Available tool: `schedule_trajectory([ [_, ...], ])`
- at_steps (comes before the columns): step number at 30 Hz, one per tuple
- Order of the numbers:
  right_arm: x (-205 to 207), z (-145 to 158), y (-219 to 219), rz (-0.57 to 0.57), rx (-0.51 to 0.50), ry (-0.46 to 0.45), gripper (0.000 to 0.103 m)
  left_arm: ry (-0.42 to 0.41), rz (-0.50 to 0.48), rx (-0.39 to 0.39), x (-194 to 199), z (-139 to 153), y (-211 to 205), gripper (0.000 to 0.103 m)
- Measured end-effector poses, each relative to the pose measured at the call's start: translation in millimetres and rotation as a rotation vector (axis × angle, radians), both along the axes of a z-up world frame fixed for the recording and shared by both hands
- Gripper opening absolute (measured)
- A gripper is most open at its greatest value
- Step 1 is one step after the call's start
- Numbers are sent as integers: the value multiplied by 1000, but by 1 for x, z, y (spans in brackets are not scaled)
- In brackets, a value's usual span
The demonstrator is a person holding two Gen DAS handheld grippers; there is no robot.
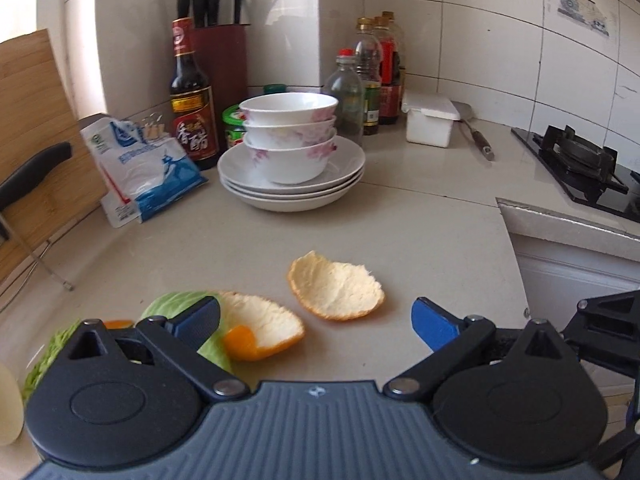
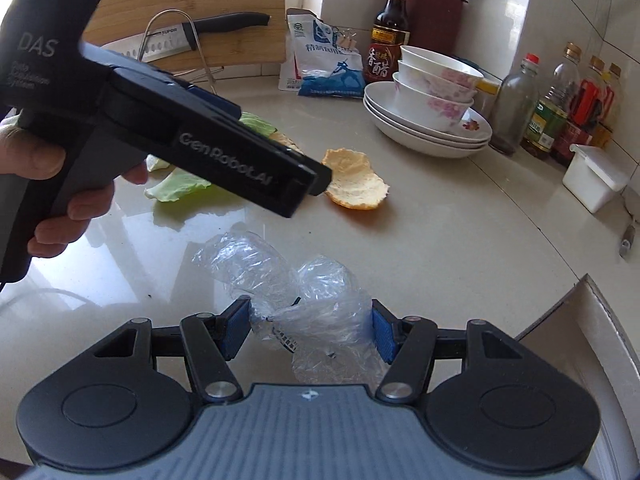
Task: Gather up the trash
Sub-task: 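Grasp the pale orange peel with the left tool while the right tool holds the bag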
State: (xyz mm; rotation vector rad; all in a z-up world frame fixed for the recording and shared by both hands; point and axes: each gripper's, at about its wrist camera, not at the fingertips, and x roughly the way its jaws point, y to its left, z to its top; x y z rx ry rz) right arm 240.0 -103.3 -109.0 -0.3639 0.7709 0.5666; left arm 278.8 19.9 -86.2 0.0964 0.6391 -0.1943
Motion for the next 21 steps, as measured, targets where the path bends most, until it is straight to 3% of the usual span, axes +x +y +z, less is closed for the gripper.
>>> schedule_trajectory([
  [13,7,-3,-13,-37,18,17,66,65,-36,90,51,-34,-31,102],
  [21,12,-4,-13,-49,40,16,66,88,-42,75,63,-40,-30,94],
])
